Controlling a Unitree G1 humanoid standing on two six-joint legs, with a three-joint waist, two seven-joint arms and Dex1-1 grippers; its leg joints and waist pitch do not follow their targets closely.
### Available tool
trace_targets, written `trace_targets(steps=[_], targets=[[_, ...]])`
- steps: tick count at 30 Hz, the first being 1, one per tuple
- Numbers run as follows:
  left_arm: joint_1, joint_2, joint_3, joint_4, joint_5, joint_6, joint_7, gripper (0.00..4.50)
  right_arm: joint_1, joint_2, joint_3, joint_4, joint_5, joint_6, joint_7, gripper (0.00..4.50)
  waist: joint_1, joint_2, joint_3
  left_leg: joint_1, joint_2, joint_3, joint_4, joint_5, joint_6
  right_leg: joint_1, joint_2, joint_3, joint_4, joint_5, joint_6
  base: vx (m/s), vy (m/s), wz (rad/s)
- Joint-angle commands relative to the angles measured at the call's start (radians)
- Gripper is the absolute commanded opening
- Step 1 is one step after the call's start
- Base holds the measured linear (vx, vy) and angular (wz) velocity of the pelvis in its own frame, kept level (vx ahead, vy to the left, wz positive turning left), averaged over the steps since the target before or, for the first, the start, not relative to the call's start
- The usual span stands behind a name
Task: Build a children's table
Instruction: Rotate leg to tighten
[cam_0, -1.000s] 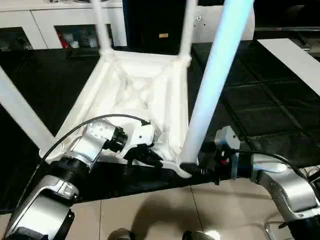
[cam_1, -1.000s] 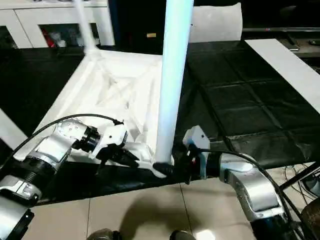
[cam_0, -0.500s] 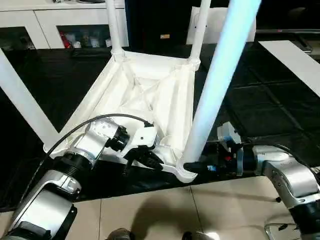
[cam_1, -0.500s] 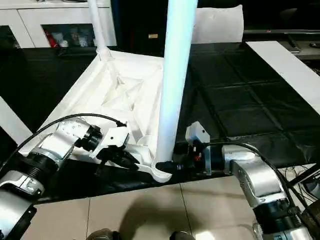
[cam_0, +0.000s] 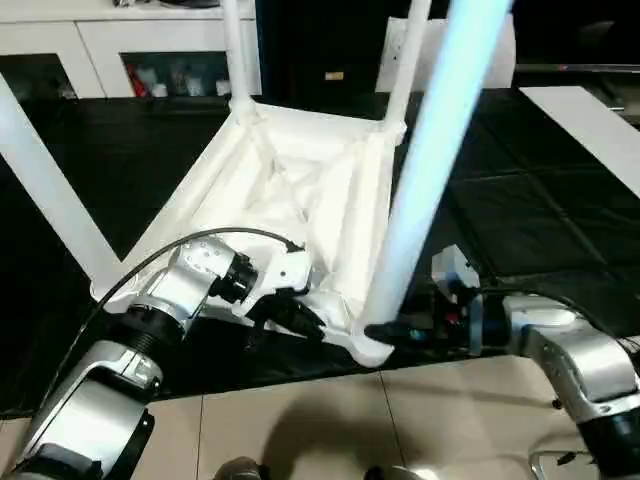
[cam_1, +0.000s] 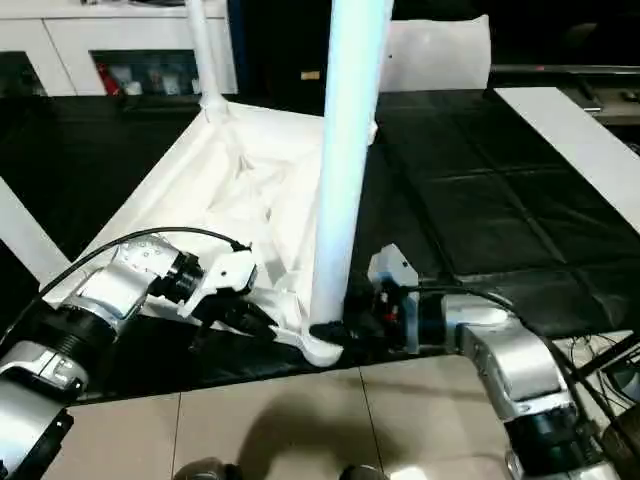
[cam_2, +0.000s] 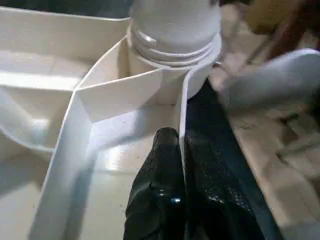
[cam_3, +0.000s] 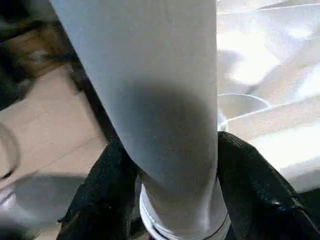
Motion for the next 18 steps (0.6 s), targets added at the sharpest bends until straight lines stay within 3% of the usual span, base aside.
trace_targets(steps=[1,3,4,5,7,8,10,12,13,14,15,17,18], targets=[[0.010,-0.084,0.012,-0.054,-0.027,0.071,0.100,0.00,-0.005,0.091,0.014,-0.004,-0.011,0.057,-0.149,2.02,-0.011,-0.003,-0.065,0.011,0.041,-0.012,-0.086,-0.335,-0.013,0.040,-0.040,0.029,-0.081,-0.519,-0.142,-0.069,0.000,-0.06],[0.014,-0.126,0.032,-0.070,-0.025,0.127,0.183,0.00,-0.015,0.171,0.000,-0.001,-0.023,0.085,-0.256,2.01,-0.030,-0.007,-0.061,0.010,0.037,-0.018,-0.086,-0.383,-0.030,0.037,-0.039,0.021,-0.092,-0.610,-0.102,-0.051,0.007,-0.07],[0.010,-0.164,0.051,-0.070,-0.021,0.165,0.263,0.00,-0.026,0.229,-0.005,0.007,-0.041,0.102,-0.340,2.01,-0.045,-0.004,-0.058,0.008,0.037,-0.025,-0.087,-0.413,-0.041,0.037,-0.039,0.014,-0.098,-0.652,-0.080,0.000,0.000,0.00],[0.009,-0.165,0.051,-0.070,-0.021,0.166,0.265,0.00,-0.027,0.230,-0.005,0.008,-0.042,0.102,-0.342,2.01,-0.053,-0.006,-0.057,0.006,0.036,-0.028,-0.087,-0.430,-0.045,0.037,-0.038,0.008,-0.102,-0.674,-0.067,0.000,0.000,0.00],[-0.005,-0.227,0.082,-0.058,-0.016,0.211,0.396,0.00,-0.049,0.317,-0.011,0.034,-0.064,0.114,-0.459,2.01,-0.077,-0.005,-0.059,0.013,0.029,-0.036,-0.080,-0.489,-0.042,0.037,-0.038,-0.010,-0.122,-0.718,-0.033,0.000,0.000,0.00],[-0.005,-0.227,0.082,-0.058,-0.016,0.211,0.396,0.00,-0.049,0.317,-0.011,0.034,-0.064,0.114,-0.459,2.01,-0.088,0.000,-0.059,0.018,0.030,-0.037,-0.079,-0.499,-0.039,0.032,-0.038,-0.015,-0.127,-0.716,-0.037,0.000,0.000,0.00],[-0.019,-0.278,0.113,-0.047,-0.010,0.243,0.517,0.00,-0.075,0.390,-0.021,0.070,-0.090,0.112,-0.564,2.00,-0.106,0.006,-0.058,0.017,0.033,-0.043,-0.080,-0.532,-0.031,0.041,-0.038,-0.035,-0.138,-0.697,-0.034,0.000,0.000,0.00],[-0.030,-0.312,0.133,-0.043,-0.004,0.261,0.597,0.00,-0.097,0.444,-0.029,0.096,-0.115,0.112,-0.643,2.00,-0.122,0.012,-0.061,0.015,0.041,-0.053,-0.090,-0.574,-0.035,0.051,-0.039,-0.046,-0.135,-0.631,-0.045,0.000,0.000,0.00],[-0.034,-0.334,0.148,-0.048,-0.002,0.277,0.639,0.00,-0.108,0.484,-0.034,0.107,-0.129,0.106,-0.681,2.00,-0.127,0.018,-0.058,0.022,0.042,-0.053,-0.091,-0.604,-0.032,0.048,-0.038,-0.049,-0.137,-0.607,-0.054,0.000,0.000,0.00],[-0.034,-0.334,0.148,-0.048,-0.002,0.277,0.639,0.00,-0.108,0.484,-0.034,0.107,-0.129,0.106,-0.681,2.00,-0.131,0.018,-0.057,0.027,0.042,-0.051,-0.091,-0.621,-0.032,0.044,-0.038,-0.051,-0.139,-0.600,-0.059,0.000,0.000,0.00],[-0.034,-0.335,0.148,-0.057,0.008,0.280,0.646,0.00,-0.108,0.494,-0.028,0.103,-0.136,0.096,-0.679,2.00,-0.138,0.018,-0.056,0.026,0.041,-0.053,-0.092,-0.632,-0.031,0.050,-0.041,-0.059,-0.142,-0.601,-0.057,0.000,0.000,0.00],[-0.031,-0.325,0.134,-0.064,0.014,0.268,0.616,0.00,-0.104,0.485,-0.014,0.097,-0.139,0.087,-0.662,2.00,-0.144,0.018,-0.057,0.028,0.038,-0.052,-0.090,-0.636,-0.030,0.050,-0.046,-0.059,-0.145,-0.616,-0.046,0.000,0.000,0.00],[-0.022,-0.313,0.126,-0.078,0.013,0.272,0.588,0.00,-0.099,0.482,-0.017,0.091,-0.142,0.077,-0.662,2.35,-0.147,0.024,-0.060,0.020,0.035,-0.053,-0.090,-0.613,-0.029,0.051,-0.054,-0.052,-0.141,-0.620,-0.052,0.000,0.000,0.00]])
